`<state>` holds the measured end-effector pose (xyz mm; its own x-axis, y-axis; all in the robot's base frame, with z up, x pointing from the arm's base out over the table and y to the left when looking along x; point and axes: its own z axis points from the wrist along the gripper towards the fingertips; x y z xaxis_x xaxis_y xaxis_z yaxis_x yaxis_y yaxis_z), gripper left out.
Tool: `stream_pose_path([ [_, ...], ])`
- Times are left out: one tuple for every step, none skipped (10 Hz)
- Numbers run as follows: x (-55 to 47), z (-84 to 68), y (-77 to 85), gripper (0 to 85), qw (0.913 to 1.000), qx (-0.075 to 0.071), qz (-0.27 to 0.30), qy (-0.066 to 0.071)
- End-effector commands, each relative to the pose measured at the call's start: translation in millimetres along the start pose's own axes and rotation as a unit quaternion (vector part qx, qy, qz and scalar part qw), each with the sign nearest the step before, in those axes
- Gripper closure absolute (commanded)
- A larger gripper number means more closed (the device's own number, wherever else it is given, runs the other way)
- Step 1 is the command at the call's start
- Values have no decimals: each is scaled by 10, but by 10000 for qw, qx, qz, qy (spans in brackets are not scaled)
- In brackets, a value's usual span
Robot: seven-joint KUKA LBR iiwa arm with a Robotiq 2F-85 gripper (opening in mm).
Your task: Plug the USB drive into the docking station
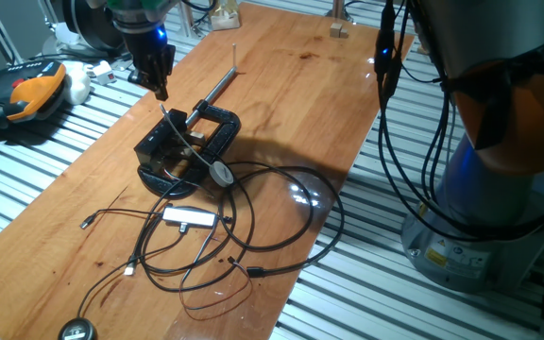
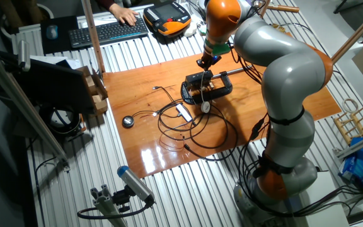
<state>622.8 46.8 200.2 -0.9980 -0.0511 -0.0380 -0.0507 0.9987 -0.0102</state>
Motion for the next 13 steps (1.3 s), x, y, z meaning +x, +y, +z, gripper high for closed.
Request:
stream_pose_path([
  [0, 0, 2, 850, 10000, 12, -2, -8],
  [1, -1, 1, 850, 10000, 12, -2, -1],
  [1, -1, 6, 850, 10000, 12, -2, -1],
  [0, 0, 6, 850, 10000, 28, -3, -15],
  [1, -2, 9, 850, 10000, 20, -3, -16],
  [1, -3, 14, 850, 10000, 20, -3, -8],
  [1, -2, 20, 850, 10000, 20, 5, -8],
  [1, -4, 23, 850, 10000, 20, 13, -8],
  [-1, -2, 26, 850, 10000, 20, 13, -8],
  [-2, -1, 27, 850, 10000, 59, 19, -14],
  [-2, -2, 22, 850, 10000, 43, 20, -15],
  [-2, 0, 28, 850, 10000, 43, 20, -15],
  [-3, 0, 30, 850, 10000, 51, 27, -14],
])
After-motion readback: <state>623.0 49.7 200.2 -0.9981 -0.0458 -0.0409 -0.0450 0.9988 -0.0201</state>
